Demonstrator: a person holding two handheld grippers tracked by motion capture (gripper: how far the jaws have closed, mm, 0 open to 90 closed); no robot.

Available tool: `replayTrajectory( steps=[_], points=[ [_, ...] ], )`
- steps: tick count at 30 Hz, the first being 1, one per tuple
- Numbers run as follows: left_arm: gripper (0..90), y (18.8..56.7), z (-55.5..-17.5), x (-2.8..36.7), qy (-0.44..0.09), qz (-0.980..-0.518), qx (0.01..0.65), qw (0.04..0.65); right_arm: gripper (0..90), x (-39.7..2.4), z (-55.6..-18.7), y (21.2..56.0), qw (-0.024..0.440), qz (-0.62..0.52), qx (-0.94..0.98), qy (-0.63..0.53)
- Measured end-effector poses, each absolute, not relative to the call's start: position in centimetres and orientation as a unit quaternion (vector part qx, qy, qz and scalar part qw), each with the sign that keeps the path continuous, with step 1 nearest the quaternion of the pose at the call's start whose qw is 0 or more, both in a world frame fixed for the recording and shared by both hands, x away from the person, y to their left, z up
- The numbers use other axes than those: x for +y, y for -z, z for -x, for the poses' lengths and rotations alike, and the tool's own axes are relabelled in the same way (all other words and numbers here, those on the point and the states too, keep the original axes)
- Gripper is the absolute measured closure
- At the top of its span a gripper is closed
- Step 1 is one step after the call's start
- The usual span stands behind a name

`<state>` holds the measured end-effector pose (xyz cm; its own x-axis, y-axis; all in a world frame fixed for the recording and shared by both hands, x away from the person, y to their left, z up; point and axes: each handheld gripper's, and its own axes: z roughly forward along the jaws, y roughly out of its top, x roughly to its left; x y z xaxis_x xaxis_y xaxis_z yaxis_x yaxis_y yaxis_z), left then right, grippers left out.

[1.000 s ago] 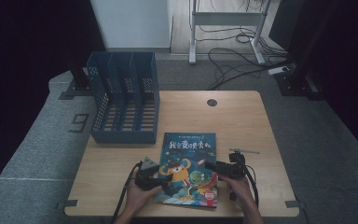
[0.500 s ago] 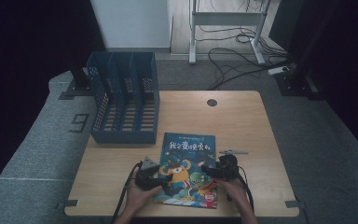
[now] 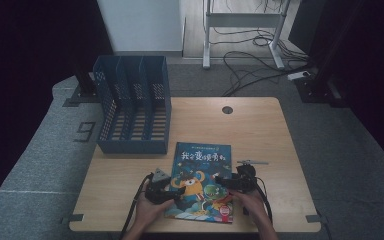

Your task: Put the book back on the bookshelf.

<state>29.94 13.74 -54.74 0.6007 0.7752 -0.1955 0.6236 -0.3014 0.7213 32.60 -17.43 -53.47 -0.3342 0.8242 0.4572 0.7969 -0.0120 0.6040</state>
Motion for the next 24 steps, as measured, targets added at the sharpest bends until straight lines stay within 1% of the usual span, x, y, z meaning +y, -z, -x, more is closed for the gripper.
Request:
replayTrajectory(
  steps=[3,7,11,21,24],
  points=[
    [22.6,54.8,-30.0,13.8,-0.095,-0.8,0.438,0.399,16.9,-18.3,-32.6,52.9,-0.013,-0.577,0.682,-0.449],
    [22.2,54.8,-30.1,14.2,-0.08,-0.795,0.44,0.41,18.2,-19.4,-32.4,52.1,-0.054,-0.574,0.65,-0.496],
    [22.0,54.8,-30.3,14.5,-0.072,-0.791,0.443,0.416,18.2,-19.9,-32.4,51.9,-0.087,-0.573,0.628,-0.519],
    [22.0,54.8,-30.3,14.6,-0.068,-0.788,0.446,0.42,19.3,-20.1,-32.5,52.2,-0.113,-0.583,0.619,-0.514],
    [22.0,54.8,-30.3,14.6,-0.068,-0.788,0.446,0.42,19.2,-20.0,-32.6,52.3,-0.11,-0.585,0.623,-0.508]
  ],
)
